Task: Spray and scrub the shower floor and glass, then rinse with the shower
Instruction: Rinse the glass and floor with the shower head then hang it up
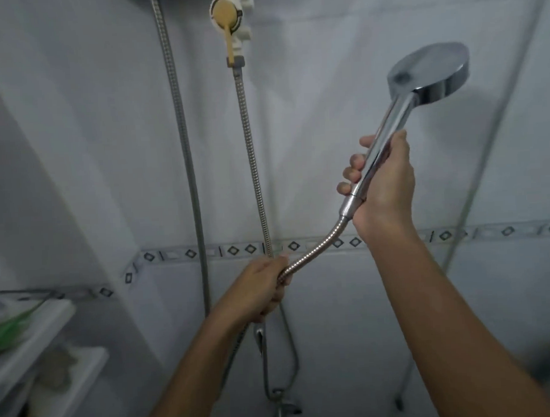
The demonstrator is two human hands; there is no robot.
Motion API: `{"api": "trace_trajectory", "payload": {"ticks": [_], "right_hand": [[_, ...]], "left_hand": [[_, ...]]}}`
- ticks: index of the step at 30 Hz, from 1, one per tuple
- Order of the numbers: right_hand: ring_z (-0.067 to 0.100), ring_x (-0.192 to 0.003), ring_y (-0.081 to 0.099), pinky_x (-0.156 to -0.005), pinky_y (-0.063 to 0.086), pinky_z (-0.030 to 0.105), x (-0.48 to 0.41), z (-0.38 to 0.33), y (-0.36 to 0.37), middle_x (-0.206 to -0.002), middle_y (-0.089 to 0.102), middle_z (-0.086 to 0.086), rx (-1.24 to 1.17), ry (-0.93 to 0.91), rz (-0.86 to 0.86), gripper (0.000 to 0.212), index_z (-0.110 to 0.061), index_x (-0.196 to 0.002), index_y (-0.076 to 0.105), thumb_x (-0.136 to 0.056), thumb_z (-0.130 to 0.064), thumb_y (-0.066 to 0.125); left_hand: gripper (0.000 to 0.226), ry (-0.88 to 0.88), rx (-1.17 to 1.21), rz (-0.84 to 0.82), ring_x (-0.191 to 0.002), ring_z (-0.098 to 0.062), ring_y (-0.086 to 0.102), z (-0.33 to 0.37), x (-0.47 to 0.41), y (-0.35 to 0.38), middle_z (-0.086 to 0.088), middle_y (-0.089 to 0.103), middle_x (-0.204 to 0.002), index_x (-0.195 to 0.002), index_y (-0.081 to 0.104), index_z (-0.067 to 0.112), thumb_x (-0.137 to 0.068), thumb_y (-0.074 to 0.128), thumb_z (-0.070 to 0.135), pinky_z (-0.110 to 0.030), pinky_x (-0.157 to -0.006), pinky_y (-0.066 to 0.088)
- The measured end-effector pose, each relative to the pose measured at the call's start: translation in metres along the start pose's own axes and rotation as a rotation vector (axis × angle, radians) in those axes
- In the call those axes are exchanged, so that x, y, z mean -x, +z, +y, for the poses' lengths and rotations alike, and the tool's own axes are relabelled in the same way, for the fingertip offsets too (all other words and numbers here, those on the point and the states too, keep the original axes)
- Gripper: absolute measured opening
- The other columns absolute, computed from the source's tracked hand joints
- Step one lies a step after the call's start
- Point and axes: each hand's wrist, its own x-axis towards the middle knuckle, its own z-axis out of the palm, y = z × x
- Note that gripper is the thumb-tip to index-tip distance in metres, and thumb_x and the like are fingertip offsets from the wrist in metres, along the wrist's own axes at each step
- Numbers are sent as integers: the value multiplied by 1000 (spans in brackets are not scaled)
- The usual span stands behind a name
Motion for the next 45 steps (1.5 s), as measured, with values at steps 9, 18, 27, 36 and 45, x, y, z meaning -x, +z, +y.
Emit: {"api": "trace_trajectory", "payload": {"ticks": [9, 18, 27, 36, 45], "right_hand": [[14, -42, 35, -44, 31, 24, 30, 127, -62, -53, 40, -1, 168, 173, 84, 56, -18, -80, 49, -96, -70, 35], [17, -53, 42, -53, 38, 30, 63, 215, -119, -56, 43, 1, 510, 243, -17, 56, -19, -70, 47, -91, -70, 36], [21, -60, 46, -58, 42, 31, 65, 226, -136, -63, 48, 11, 559, 283, -27, 60, -11, -78, 50, -90, -68, 32], [21, -59, 47, -57, 45, 30, 60, 213, -139, -64, 49, 12, 492, 290, -14, 62, -12, -78, 51, -89, -70, 33], [16, -42, 34, -47, 31, 26, 58, 195, -141, -51, 37, 5, 269, 355, 104, 64, -14, -71, 49, -82, -76, 36]], "left_hand": [[47, -137, -279, 321, -42, -13, 41, -138, -50, -6, -2, 45, -52, -62, 51, 14, -102, 51, 39, -24, -46, 29], [55, -391, -393, 347, -63, -18, 55, -239, -86, 18, -5, 57, -71, -68, 54, 11, -96, 53, 58, -26, -52, 39], [62, -458, -297, 366, -83, -30, 65, -266, -105, 32, -17, 67, -92, -97, 66, -2, -100, 44, 56, -30, -66, 46], [55, -436, -199, 399, -52, -17, 43, -267, -106, 44, -4, 45, -58, -64, 46, 14, -104, 38, 51, -27, -50, 32], [65, -255, -661, 454, -58, -21, 60, -212, -96, 9, -7, 64, -64, -63, 64, 9, -96, 45, 62, -27, -54, 43]]}}
